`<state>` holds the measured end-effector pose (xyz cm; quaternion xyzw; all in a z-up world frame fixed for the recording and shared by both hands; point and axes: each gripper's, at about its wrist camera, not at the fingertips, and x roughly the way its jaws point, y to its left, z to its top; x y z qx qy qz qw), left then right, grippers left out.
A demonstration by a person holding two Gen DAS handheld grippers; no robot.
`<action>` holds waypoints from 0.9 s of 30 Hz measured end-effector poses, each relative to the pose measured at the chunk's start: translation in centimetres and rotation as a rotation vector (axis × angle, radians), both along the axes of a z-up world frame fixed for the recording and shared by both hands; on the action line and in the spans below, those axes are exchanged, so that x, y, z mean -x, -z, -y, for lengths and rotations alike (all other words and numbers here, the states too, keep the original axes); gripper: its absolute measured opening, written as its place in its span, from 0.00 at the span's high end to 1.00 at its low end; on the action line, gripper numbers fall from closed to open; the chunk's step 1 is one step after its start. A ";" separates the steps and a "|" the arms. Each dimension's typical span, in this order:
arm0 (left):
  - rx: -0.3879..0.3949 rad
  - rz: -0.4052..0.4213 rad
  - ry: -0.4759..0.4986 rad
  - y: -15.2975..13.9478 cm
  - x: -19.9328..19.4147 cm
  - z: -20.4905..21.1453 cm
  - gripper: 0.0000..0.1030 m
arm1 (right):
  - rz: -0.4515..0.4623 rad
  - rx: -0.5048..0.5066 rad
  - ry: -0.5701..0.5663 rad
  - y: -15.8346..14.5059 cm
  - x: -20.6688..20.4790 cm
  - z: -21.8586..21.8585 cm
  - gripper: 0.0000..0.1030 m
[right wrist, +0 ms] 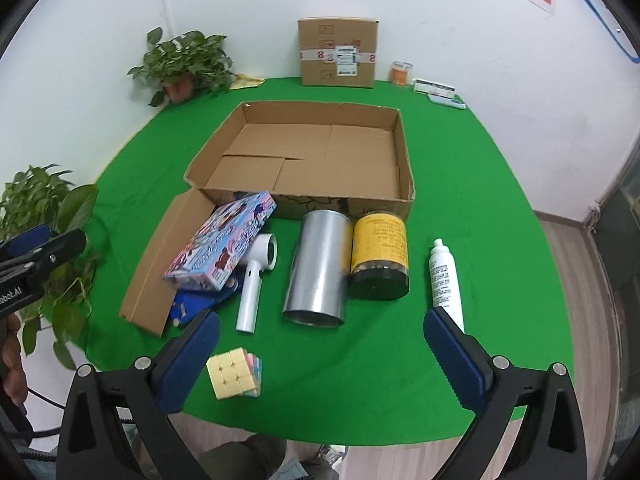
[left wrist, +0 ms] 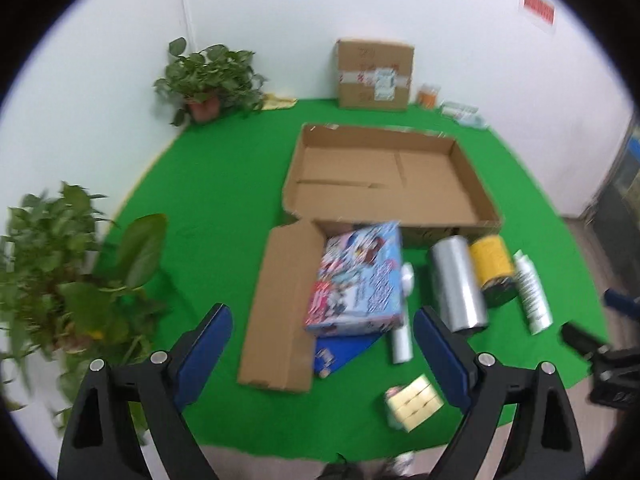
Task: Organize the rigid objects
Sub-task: 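Move the right tool toward the pastel Rubik's cube on the table, then close the right tool on the pastel Rubik's cube and lift it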
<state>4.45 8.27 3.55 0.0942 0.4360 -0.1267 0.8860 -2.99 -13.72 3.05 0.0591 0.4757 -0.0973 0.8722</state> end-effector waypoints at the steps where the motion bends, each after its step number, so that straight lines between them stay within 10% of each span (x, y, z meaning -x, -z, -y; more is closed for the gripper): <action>1: -0.024 0.001 -0.001 0.0 0.5 0.3 0.10 | 0.007 -0.007 -0.006 0.0 0.4 0.5 0.00; 10: -0.060 -0.110 -0.003 1.4 5.4 2.4 0.10 | 0.037 -0.094 -0.100 1.4 4.9 1.9 0.00; 20: 0.103 -0.363 0.086 4.6 4.4 3.1 0.11 | 0.002 -0.174 -0.280 3.5 6.7 -1.6 0.01; 27: 0.276 -0.660 0.159 12.1 1.4 2.7 0.11 | -0.048 -0.204 -0.280 7.9 4.5 -4.4 0.01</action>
